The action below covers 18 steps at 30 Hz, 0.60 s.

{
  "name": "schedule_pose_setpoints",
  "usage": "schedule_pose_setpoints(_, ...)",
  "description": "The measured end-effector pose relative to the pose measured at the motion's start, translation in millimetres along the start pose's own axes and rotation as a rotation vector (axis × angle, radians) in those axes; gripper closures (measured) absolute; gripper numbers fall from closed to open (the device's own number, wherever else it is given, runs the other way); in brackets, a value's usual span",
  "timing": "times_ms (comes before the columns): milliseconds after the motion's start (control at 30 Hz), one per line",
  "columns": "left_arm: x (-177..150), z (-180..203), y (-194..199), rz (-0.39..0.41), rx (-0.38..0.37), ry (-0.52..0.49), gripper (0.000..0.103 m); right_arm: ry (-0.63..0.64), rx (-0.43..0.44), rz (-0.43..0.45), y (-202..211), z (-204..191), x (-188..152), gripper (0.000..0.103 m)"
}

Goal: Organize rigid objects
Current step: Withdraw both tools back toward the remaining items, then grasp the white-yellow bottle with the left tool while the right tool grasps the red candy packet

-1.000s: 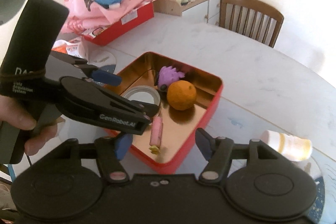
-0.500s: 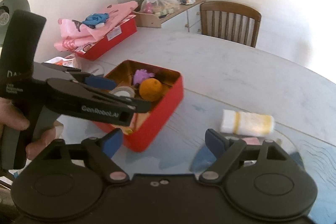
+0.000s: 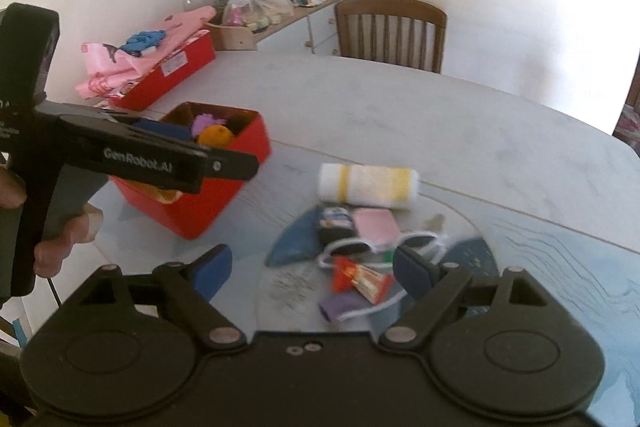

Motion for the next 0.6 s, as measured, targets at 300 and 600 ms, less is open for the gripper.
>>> schedule_pose_setpoints(300,6.9,26.0,-33.7,-0.023,-0.030,0.007,0.000,-0.039,-0.033,-0.019,-3.7,39.8,-17.5,0.016)
schedule_pose_setpoints(600,16.7,28.5,-81.0,-0.089,0.019,-0.044,0.000,-0.046,-0.032,-0.053,-27.1,54.0,-27.0,0.018)
Point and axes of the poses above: each gripper's, at about its wrist camera, not at the fingertips, and y roughly against the way its jaws point, z to its right, x to its top, the point moved 3 cm from there along -y, roughly the way its jaws point, and after that the axes turned 6 degrees about -x, right-handed, at the moved point
